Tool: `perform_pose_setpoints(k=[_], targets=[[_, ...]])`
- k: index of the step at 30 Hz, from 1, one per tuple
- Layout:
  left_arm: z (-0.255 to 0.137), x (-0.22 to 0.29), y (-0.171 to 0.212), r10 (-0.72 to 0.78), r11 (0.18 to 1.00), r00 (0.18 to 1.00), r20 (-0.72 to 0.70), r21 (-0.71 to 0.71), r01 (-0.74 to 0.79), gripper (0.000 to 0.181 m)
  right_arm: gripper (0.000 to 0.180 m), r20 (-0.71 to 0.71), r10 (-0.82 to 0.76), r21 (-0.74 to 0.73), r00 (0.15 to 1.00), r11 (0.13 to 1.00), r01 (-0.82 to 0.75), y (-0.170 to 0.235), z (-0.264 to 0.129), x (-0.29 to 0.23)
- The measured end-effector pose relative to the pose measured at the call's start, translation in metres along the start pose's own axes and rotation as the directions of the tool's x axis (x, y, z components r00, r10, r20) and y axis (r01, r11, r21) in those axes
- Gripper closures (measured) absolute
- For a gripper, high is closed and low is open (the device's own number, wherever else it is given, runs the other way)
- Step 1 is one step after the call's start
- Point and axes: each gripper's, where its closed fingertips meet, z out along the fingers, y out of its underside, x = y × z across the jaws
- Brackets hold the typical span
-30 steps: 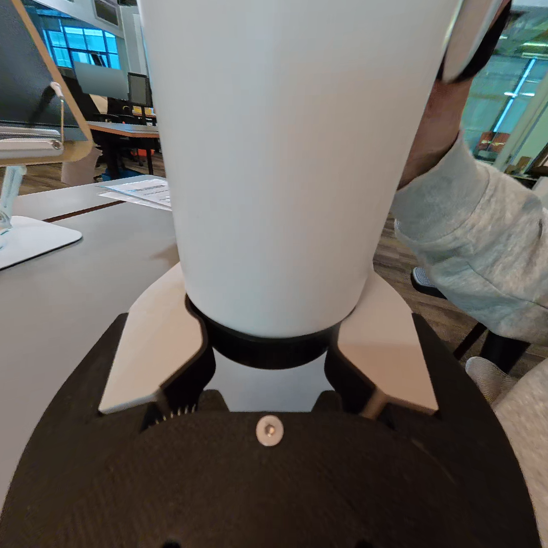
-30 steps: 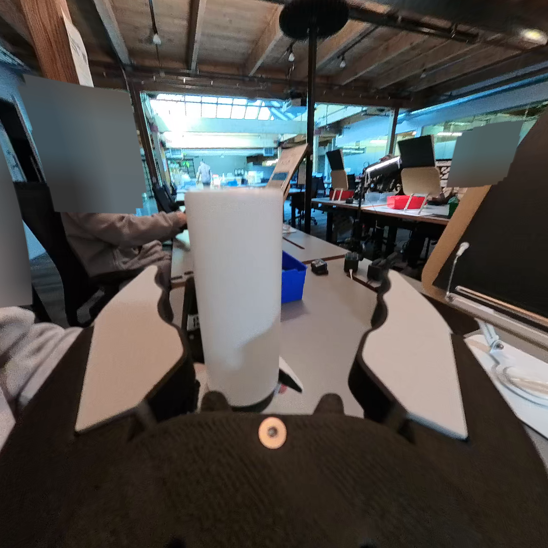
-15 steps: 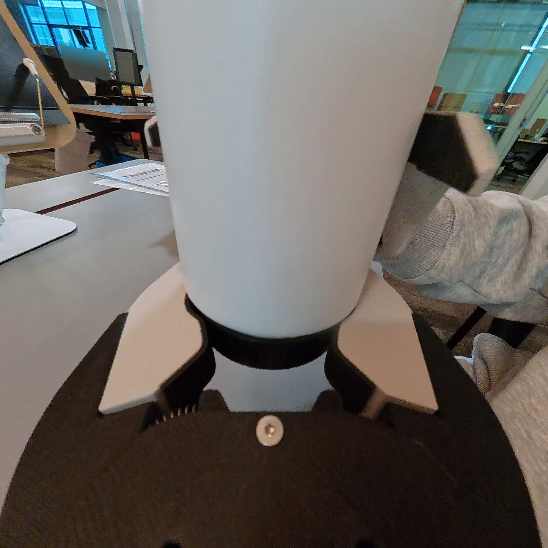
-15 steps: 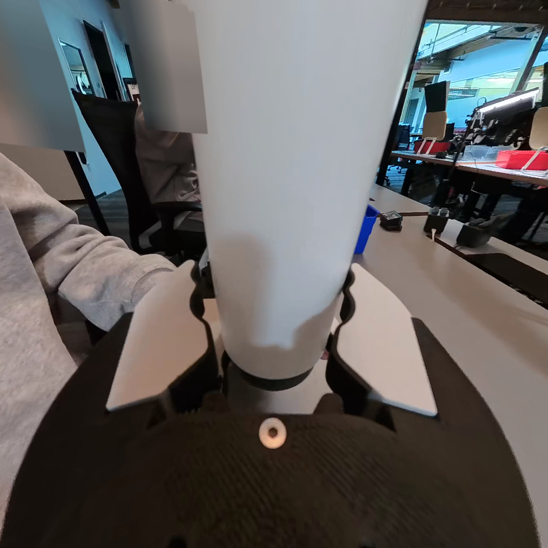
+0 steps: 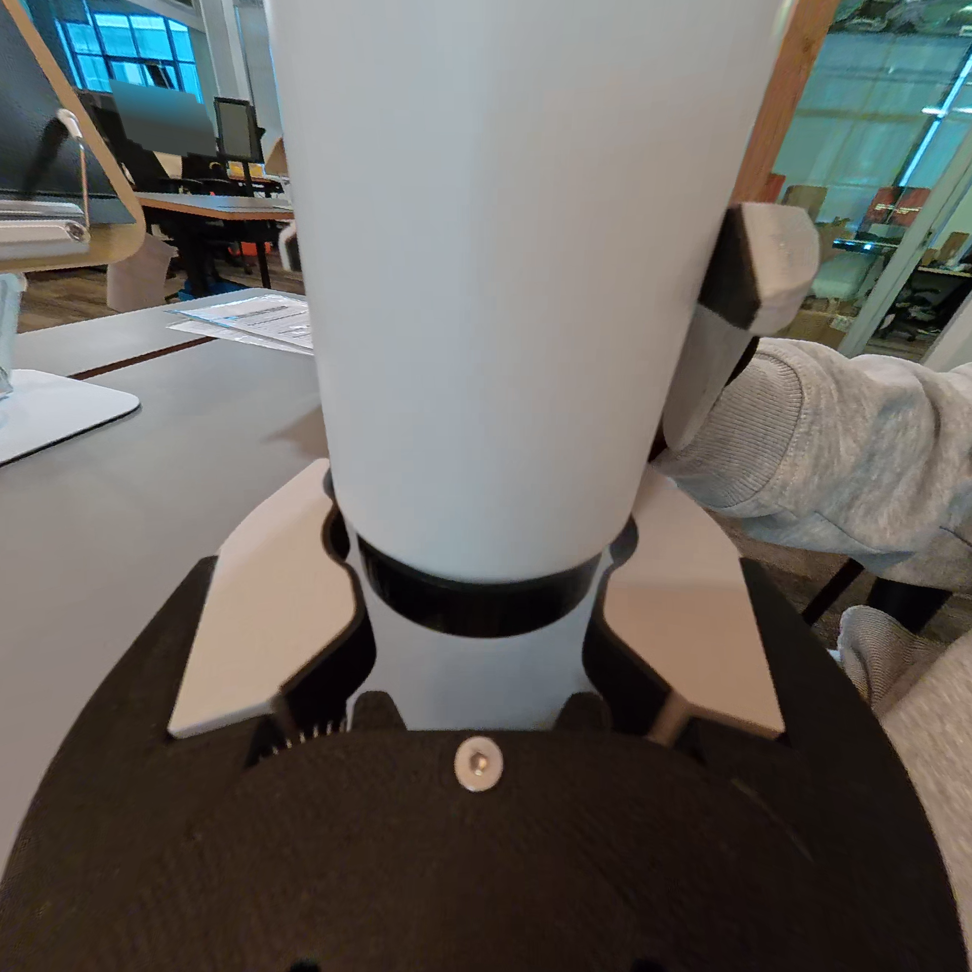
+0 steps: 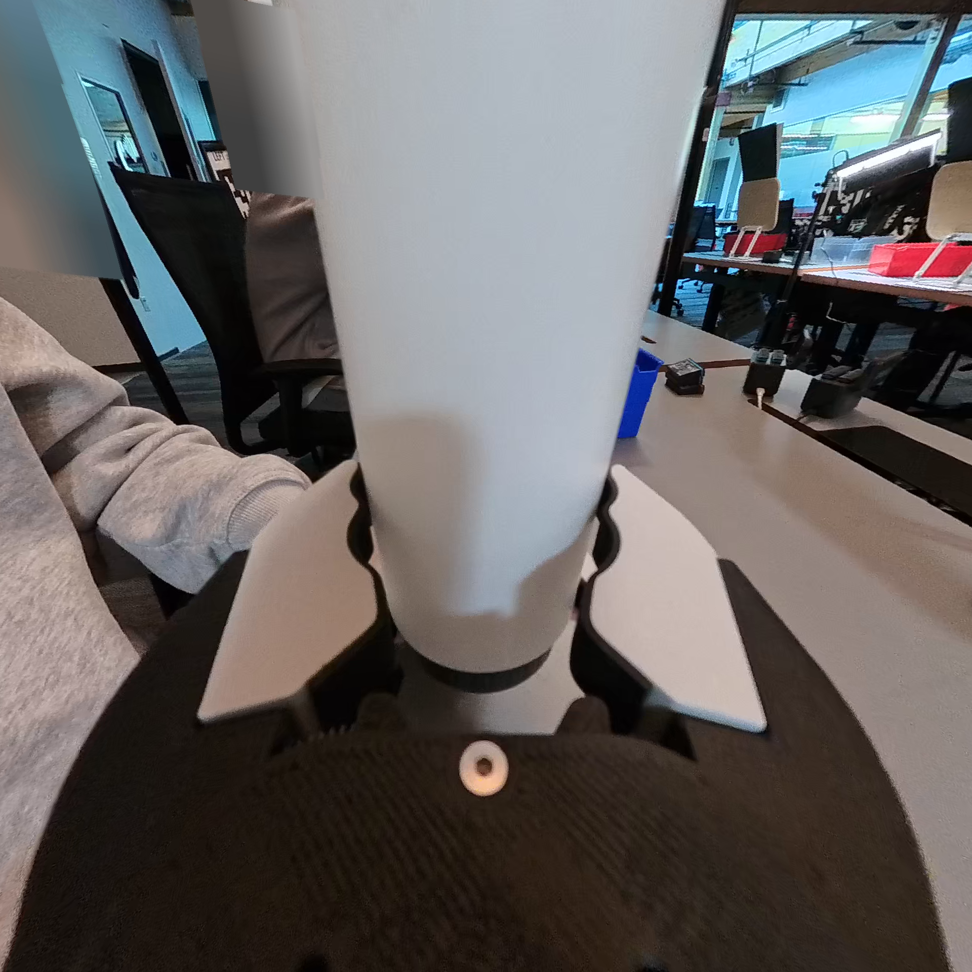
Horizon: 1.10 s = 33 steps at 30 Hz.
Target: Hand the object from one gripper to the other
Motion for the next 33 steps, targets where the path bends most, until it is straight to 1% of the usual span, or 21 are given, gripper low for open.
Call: perform_pose_setpoints(k=[5, 8, 10, 15, 18, 20, 22, 25, 29, 31, 33], targets=[[-0.001, -0.002, -0.002, -0.033, 0.999, 0.999, -0.007, 0.02, 0.033, 0.069, 0.095, -0.033, -0.019, -0.022, 0.999, 1.0, 0.018, -0.001, -0.006, 0.007], [-0.001, 0.002, -0.004, -0.039, 0.999, 0.999, -0.032, 0.033, 0.04, 0.058, 0.095, -0.06, -0.032, -0.034, 0.998, 0.999, 0.03, -0.002, -0.011, 0.012], [-0.001, 0.005, -0.005, -0.056, 0.997, 0.997, -0.061, 0.045, 0.059, 0.056, 0.095, -0.079, -0.043, -0.042, 0.996, 0.998, 0.04, -0.002, -0.015, 0.017], [-0.013, 0.001, -0.028, -0.094, 0.983, 0.993, -0.076, 0.15, 0.105, 0.052, 0.095, -0.092, -0.028, -0.055, 0.995, 0.998, 0.023, 0.008, -0.018, 0.023], [-0.029, -0.014, -0.049, -0.116, 0.967, 0.993, -0.014, 0.227, 0.116, 0.053, 0.095, -0.082, -0.019, -0.076, 0.996, 0.997, 0.013, 0.019, -0.012, 0.022], [-0.039, -0.022, -0.061, -0.112, 0.967, 0.993, 0.036, 0.235, 0.101, 0.058, 0.095, -0.071, -0.023, -0.098, 0.997, 0.995, 0.016, 0.027, -0.006, 0.019], [-0.047, -0.023, -0.075, -0.105, 0.965, 0.993, 0.046, 0.247, 0.09, 0.063, 0.095, -0.056, -0.021, -0.114, 0.998, 0.993, 0.015, 0.035, 0.0, 0.015], [-0.054, -0.016, -0.095, -0.109, 0.958, 0.994, 0.018, 0.269, 0.1, 0.063, 0.095, -0.037, -0.004, -0.13, 0.999, 0.992, 0.0, 0.043, 0.01, 0.009], [-0.052, -0.005, -0.107, -0.093, 0.965, 0.996, -0.006, 0.247, 0.092, 0.055, 0.095, -0.01, 0.007, -0.135, 1.0, 0.991, -0.008, 0.051, 0.022, -0.001], [-0.051, -0.004, -0.109, -0.073, 0.97, 0.997, 0.018, 0.233, 0.067, 0.05, 0.095, 0.002, 0.005, -0.144, 1.0, 0.99, -0.005, 0.055, 0.027, -0.005], [-0.051, -0.008, -0.11, -0.052, 0.973, 0.996, 0.074, 0.227, 0.034, 0.043, 0.095, 0.011, -0.002, -0.155, 1.0, 0.988, 0.003, 0.058, 0.031, -0.01]])
